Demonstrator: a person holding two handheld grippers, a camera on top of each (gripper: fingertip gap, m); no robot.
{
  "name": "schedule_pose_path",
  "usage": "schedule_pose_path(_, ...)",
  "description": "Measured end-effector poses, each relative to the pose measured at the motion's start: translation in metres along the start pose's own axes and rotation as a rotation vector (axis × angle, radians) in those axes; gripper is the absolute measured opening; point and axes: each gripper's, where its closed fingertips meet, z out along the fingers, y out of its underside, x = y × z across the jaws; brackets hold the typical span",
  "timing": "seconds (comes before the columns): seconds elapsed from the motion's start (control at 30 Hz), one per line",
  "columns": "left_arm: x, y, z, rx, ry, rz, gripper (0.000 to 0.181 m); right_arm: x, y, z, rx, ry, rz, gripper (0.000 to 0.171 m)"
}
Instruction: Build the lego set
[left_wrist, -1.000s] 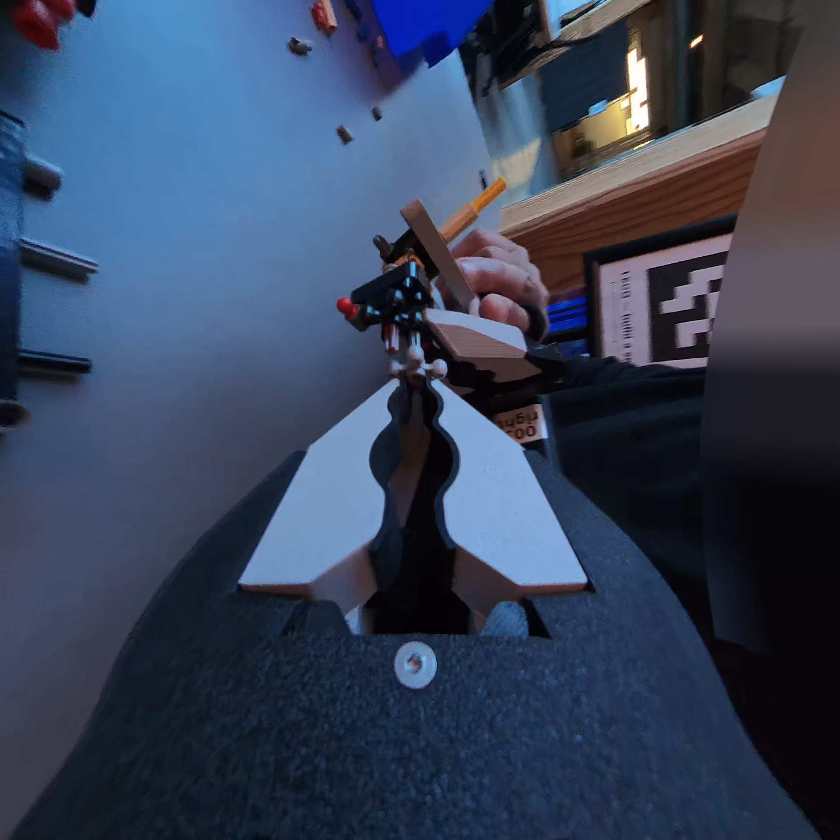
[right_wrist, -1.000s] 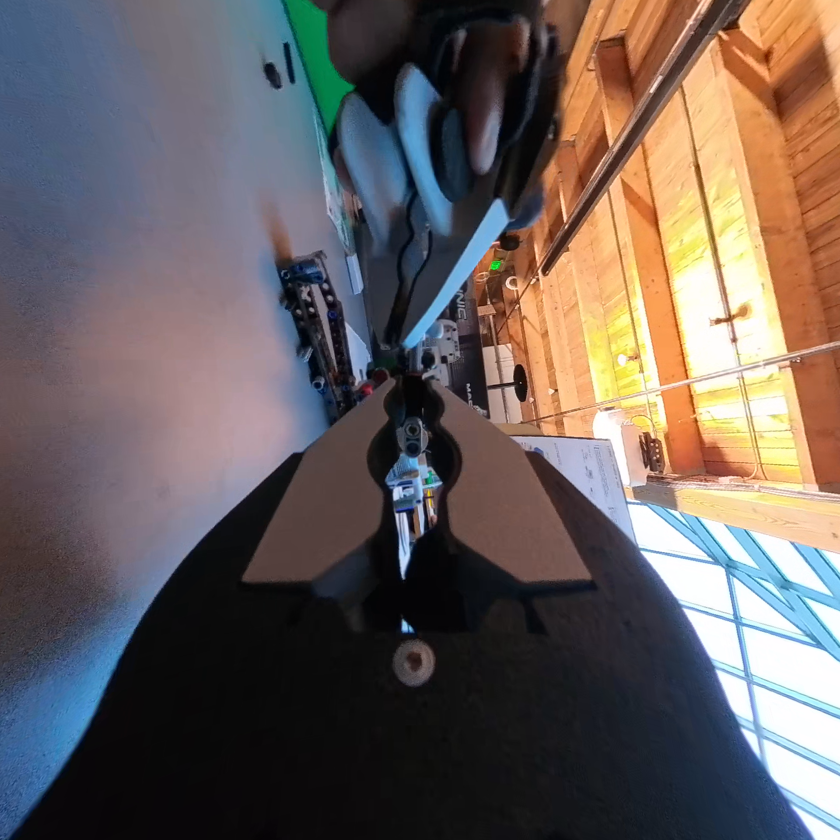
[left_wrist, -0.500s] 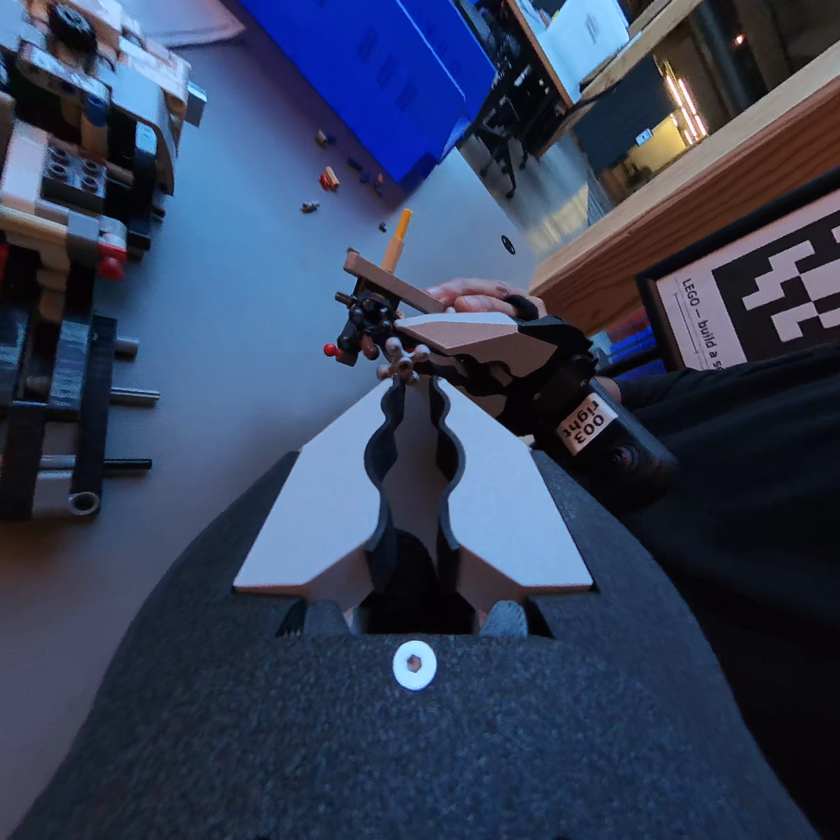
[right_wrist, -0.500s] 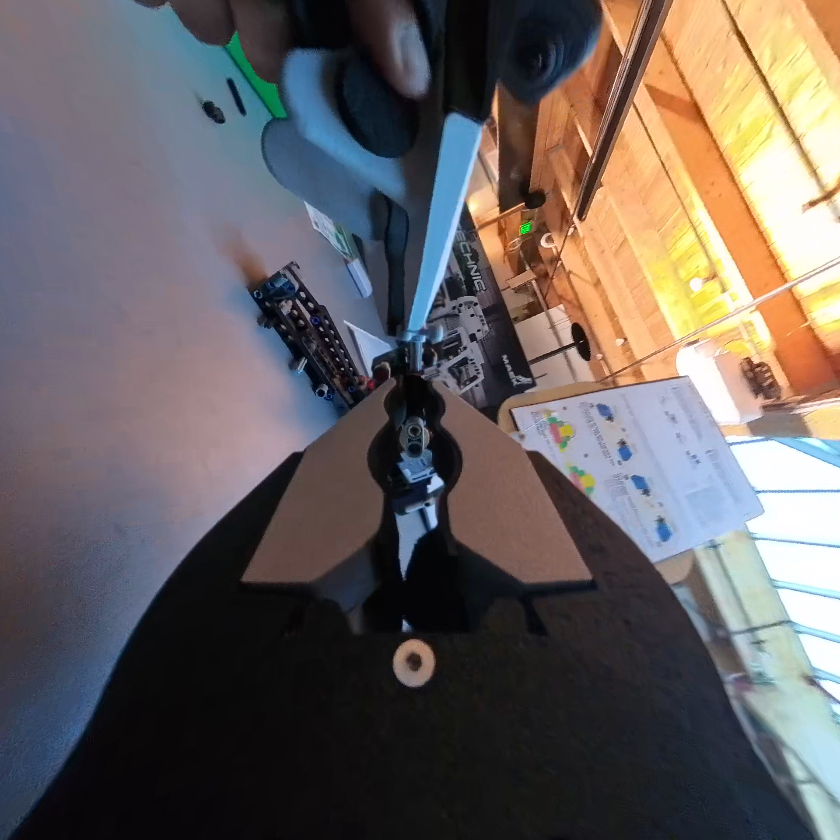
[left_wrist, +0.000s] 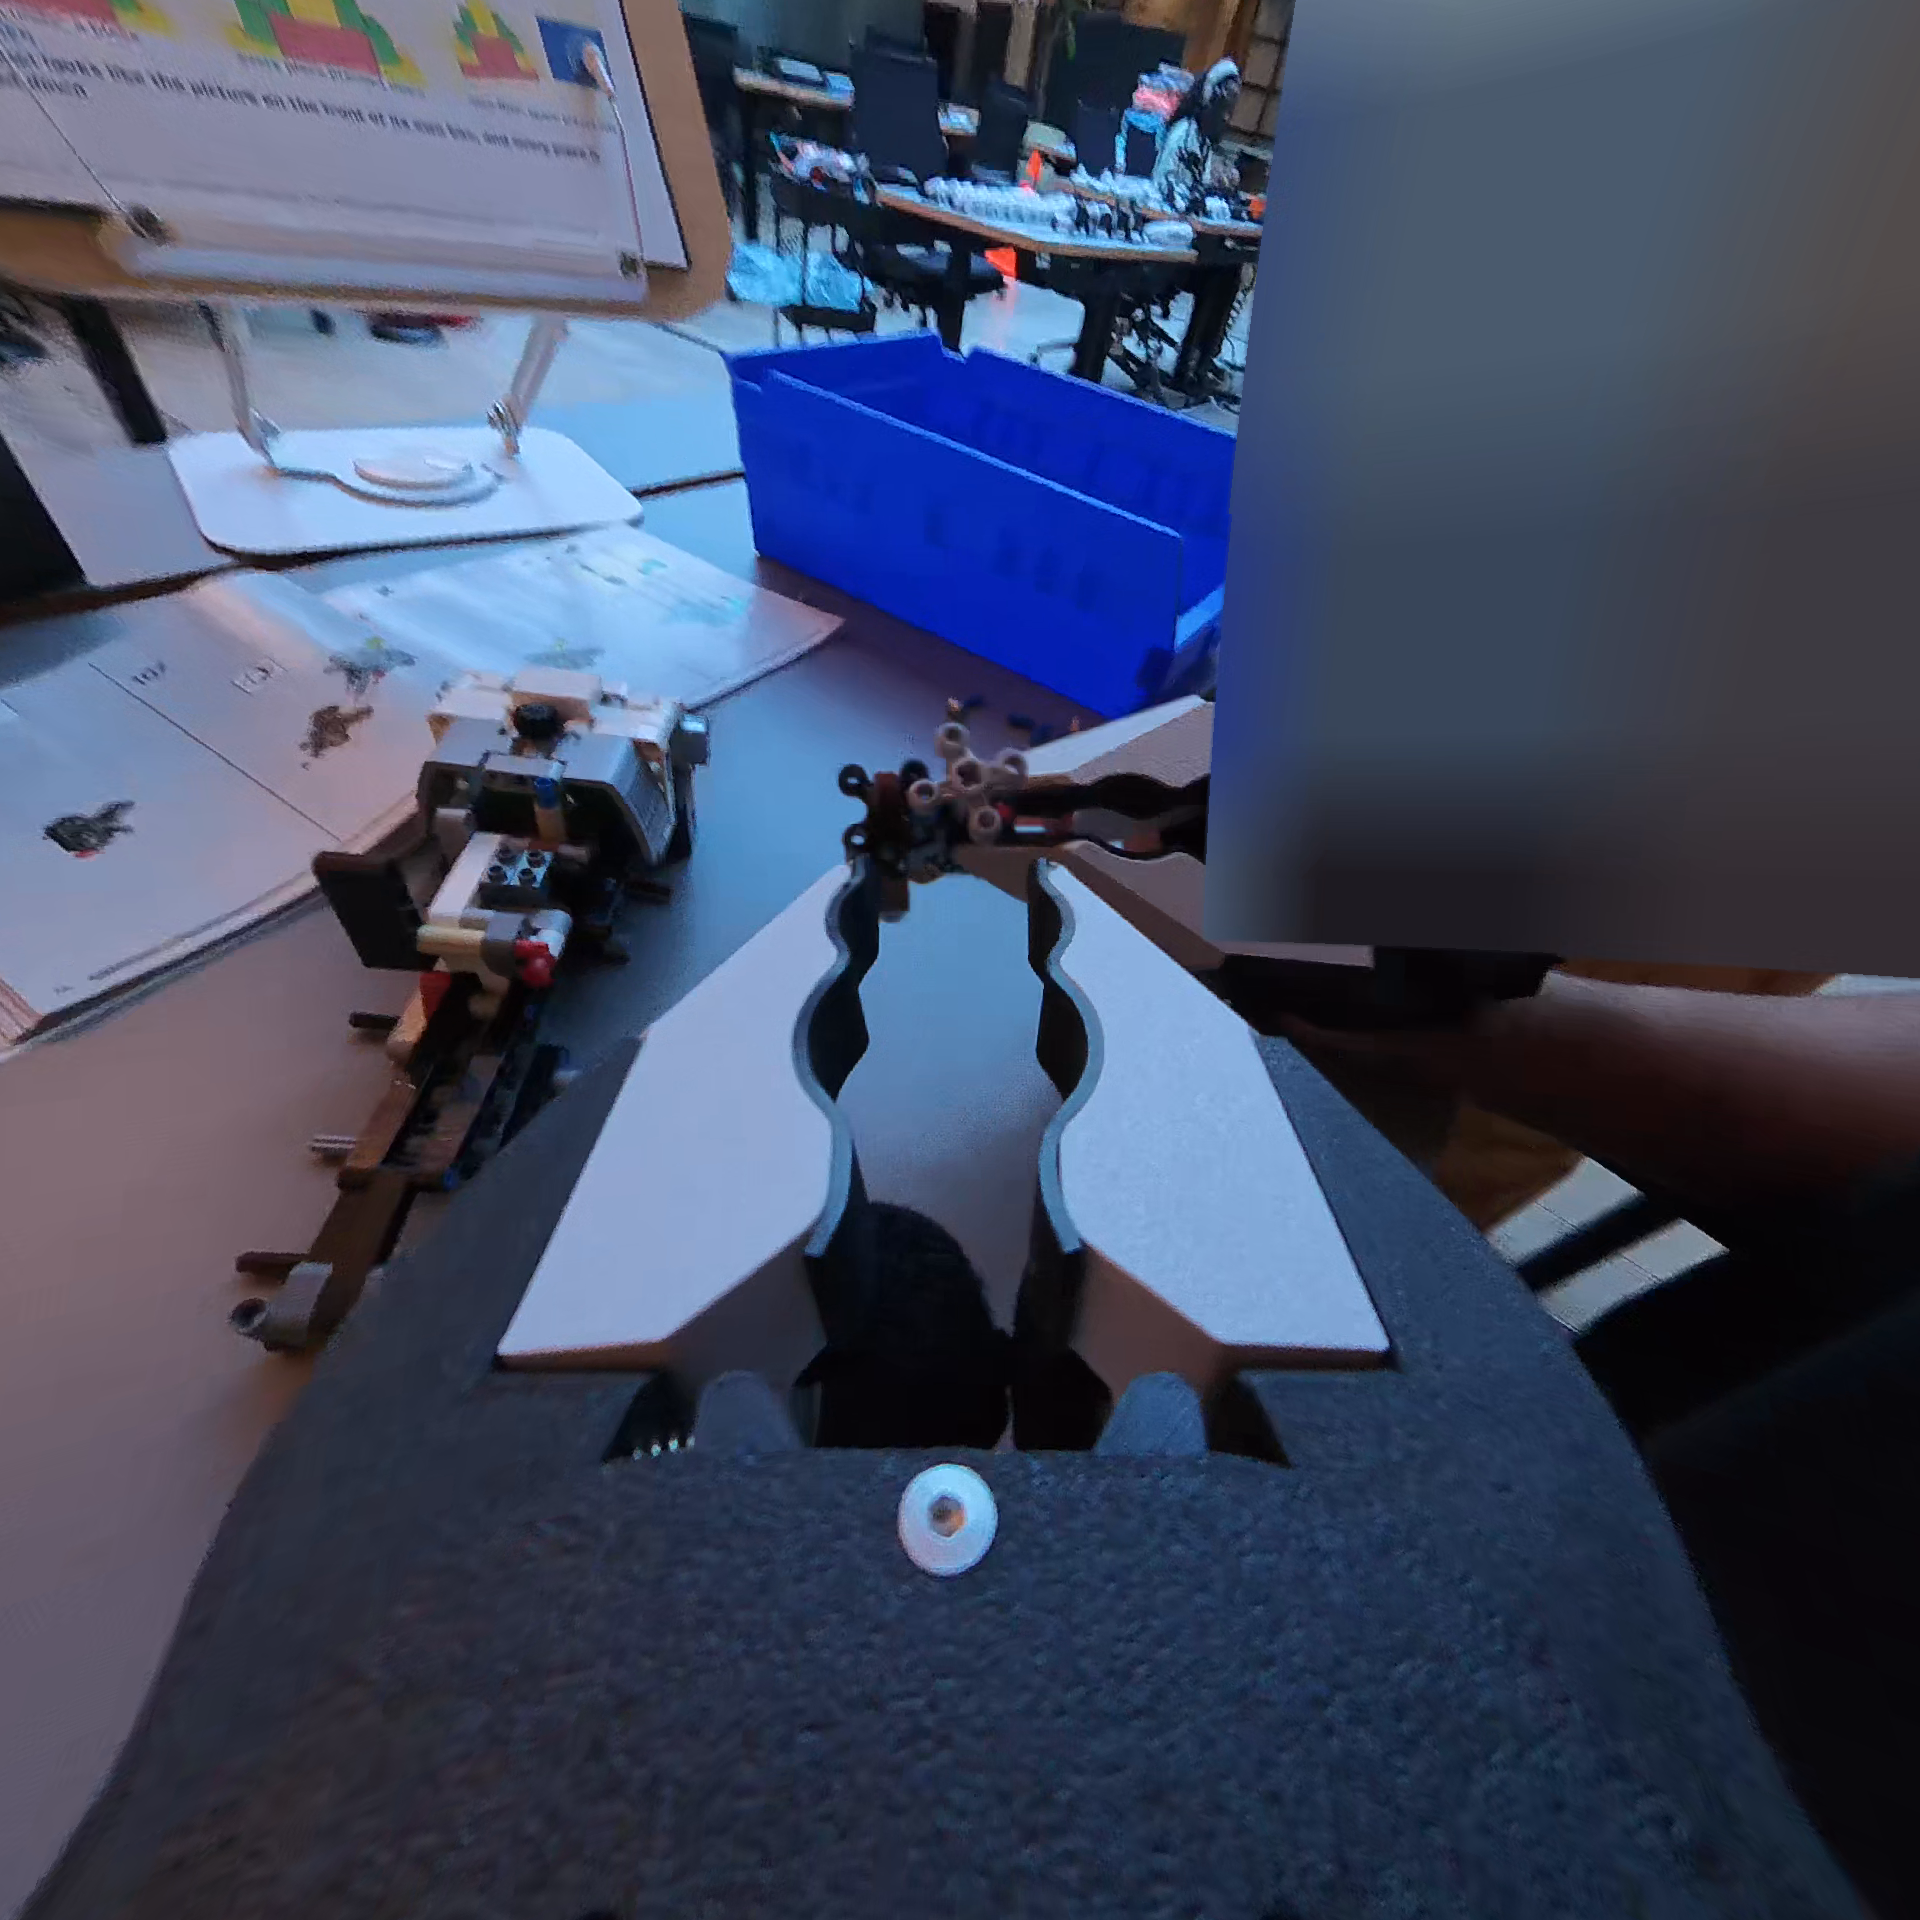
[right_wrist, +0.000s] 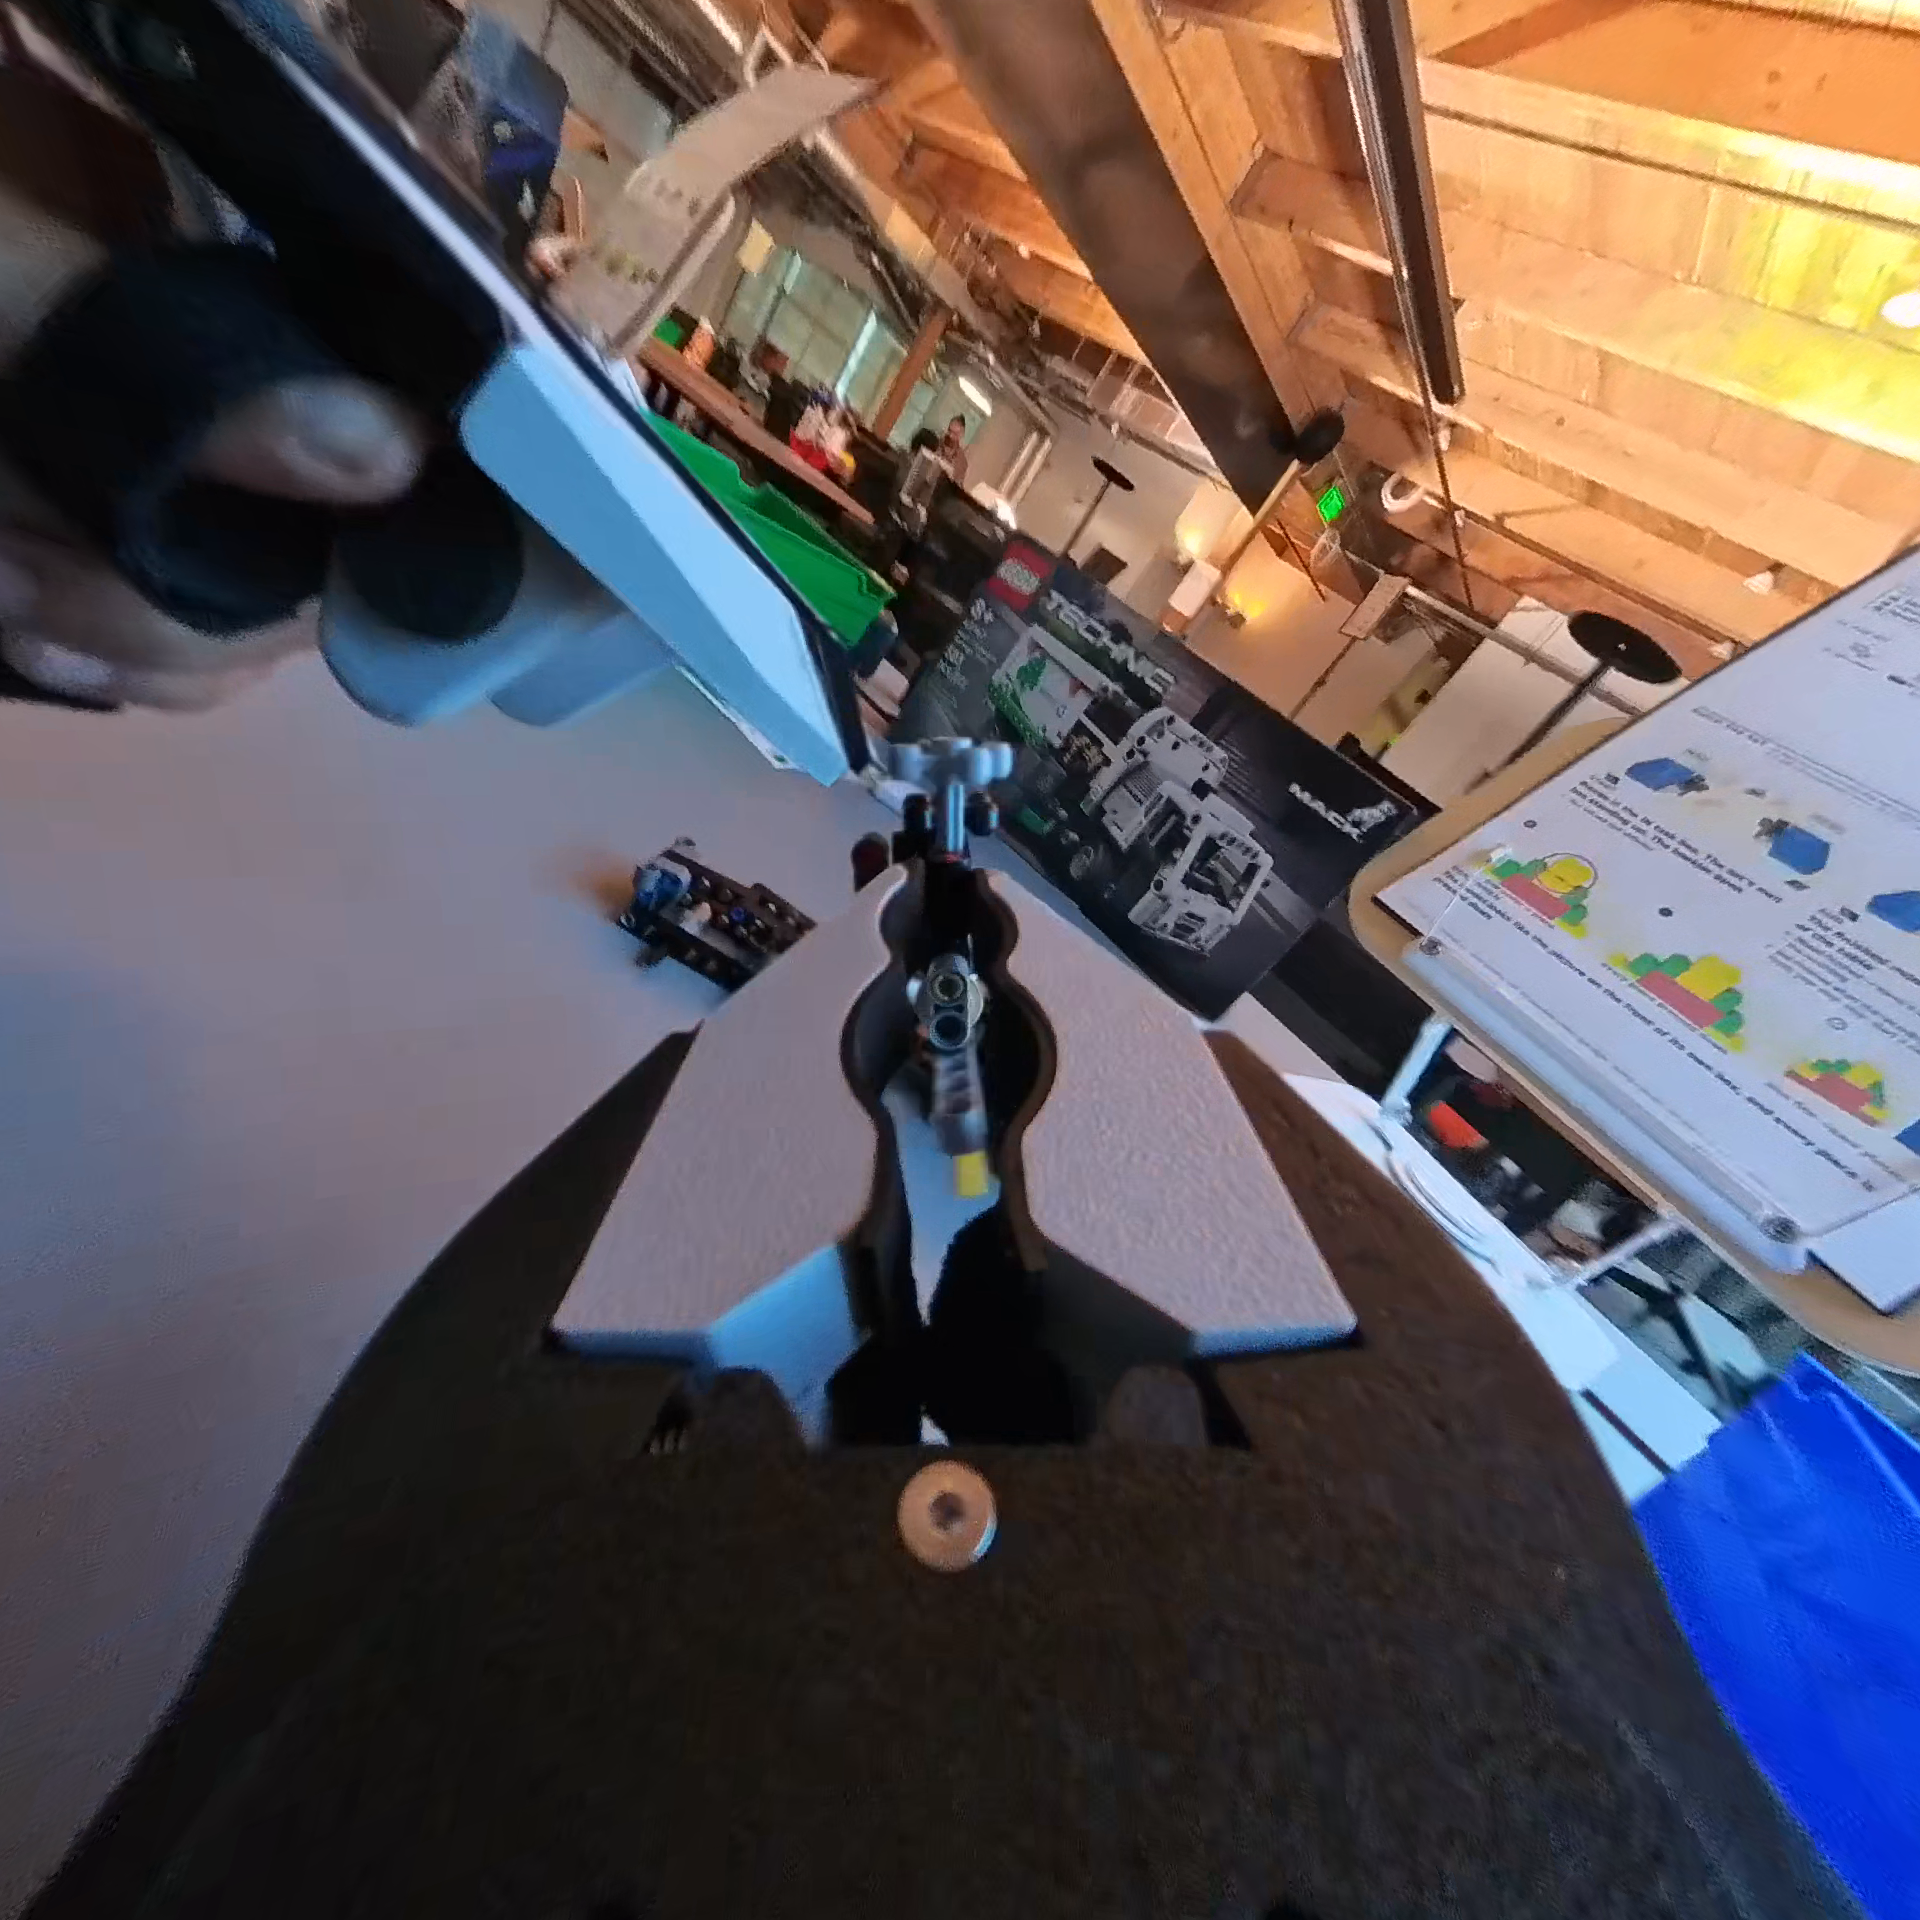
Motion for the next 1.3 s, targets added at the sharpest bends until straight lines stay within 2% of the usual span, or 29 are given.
schedule_pose_path(0.13,0.001,-0.015,0.001,0.088,-0.053,0.083,0.026,-0.001,-0.010,-0.004,0.067,-0.030,0.047,0.006)
schedule_pose_path(0.57,0.011,-0.028,-0.003,0.125,-0.105,0.245,0.015,-0.002,-0.013,-0.005,0.090,-0.047,0.073,0.006)
schedule_pose_path(0.8,0.016,-0.025,-0.002,0.125,-0.068,0.207,0.003,-0.006,-0.016,-0.006,0.100,-0.067,0.065,0.006)
schedule_pose_path(1.3,0.019,-0.023,-0.002,0.164,0.005,0.080,0.004,-0.007,-0.020,-0.009,0.114,-0.083,0.058,0.006)
